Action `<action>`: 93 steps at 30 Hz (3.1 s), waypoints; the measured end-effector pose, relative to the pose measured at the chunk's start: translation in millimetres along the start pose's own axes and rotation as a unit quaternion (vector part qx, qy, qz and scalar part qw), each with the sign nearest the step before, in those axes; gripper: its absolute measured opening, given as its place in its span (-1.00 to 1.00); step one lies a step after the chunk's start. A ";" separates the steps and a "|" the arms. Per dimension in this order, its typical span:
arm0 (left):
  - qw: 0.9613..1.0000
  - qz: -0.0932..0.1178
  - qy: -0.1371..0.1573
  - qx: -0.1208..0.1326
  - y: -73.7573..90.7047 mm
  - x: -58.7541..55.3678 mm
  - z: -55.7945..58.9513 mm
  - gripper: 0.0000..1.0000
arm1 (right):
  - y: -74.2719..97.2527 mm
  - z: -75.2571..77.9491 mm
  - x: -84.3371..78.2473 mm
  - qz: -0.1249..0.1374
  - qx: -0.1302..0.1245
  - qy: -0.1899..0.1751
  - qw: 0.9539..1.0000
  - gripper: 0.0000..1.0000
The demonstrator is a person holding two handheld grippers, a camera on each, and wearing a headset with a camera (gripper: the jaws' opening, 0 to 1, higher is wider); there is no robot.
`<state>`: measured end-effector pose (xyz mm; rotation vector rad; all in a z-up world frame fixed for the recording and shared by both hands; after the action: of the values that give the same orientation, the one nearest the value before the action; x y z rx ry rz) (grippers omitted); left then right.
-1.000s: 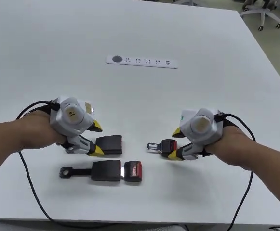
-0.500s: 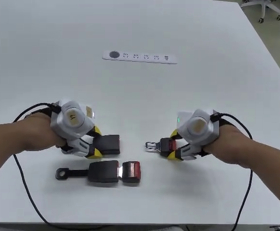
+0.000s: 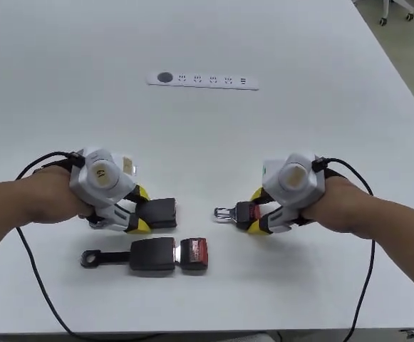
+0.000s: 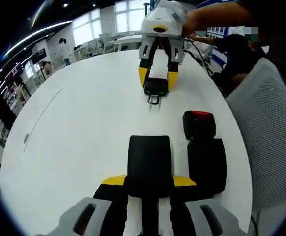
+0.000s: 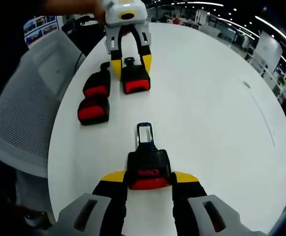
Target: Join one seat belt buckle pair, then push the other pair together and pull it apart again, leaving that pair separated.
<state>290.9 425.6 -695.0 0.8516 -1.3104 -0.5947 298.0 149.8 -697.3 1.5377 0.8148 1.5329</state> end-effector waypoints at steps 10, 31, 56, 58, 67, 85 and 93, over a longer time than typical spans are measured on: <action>1.000 -0.007 -0.002 -0.001 1.8 3.6 0.6 -0.33 | -5.3 -1.9 13.8 0.002 -0.001 0.014 1.000 -0.36; 1.000 -0.018 -0.010 0.000 -2.6 -0.7 -4.1 -0.33 | -36.3 -5.7 67.8 0.015 -0.003 0.046 0.999 -0.36; 1.000 -0.004 -0.015 -0.012 -1.0 2.1 -1.2 -0.37 | -43.5 -3.6 78.8 0.017 0.018 0.042 0.999 -0.40; 1.000 -0.006 -0.018 -0.013 -1.2 2.9 -1.2 -0.37 | -41.5 -2.7 80.1 0.016 0.020 0.042 0.999 -0.40; 1.000 0.000 -0.015 -0.013 -1.6 1.0 -1.9 -0.37 | -49.1 -2.7 90.7 0.020 0.025 0.045 0.998 -0.41; 1.000 0.001 -0.012 -0.010 -2.5 0.2 -2.5 -0.36 | -48.2 -4.2 92.4 0.018 0.023 0.050 0.998 -0.39; 1.000 0.004 -0.010 -0.008 -2.2 -1.3 -3.1 -0.36 | -47.0 -4.1 88.6 0.018 0.019 0.053 0.998 -0.39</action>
<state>293.9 426.0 -697.7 0.8283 -1.3252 -0.6083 303.5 250.1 -696.3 1.5167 0.8858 1.6441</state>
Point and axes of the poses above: the centre of the closed fingertips' face, and the gripper's own axes: y roughly backward along the fingers, z roughly to its right, x roughly out of its top, the point moved 10 cm from there along y, roughly backward along the fingers, and after that the axes turned 4 degrees about y, right-handed, at the moved point
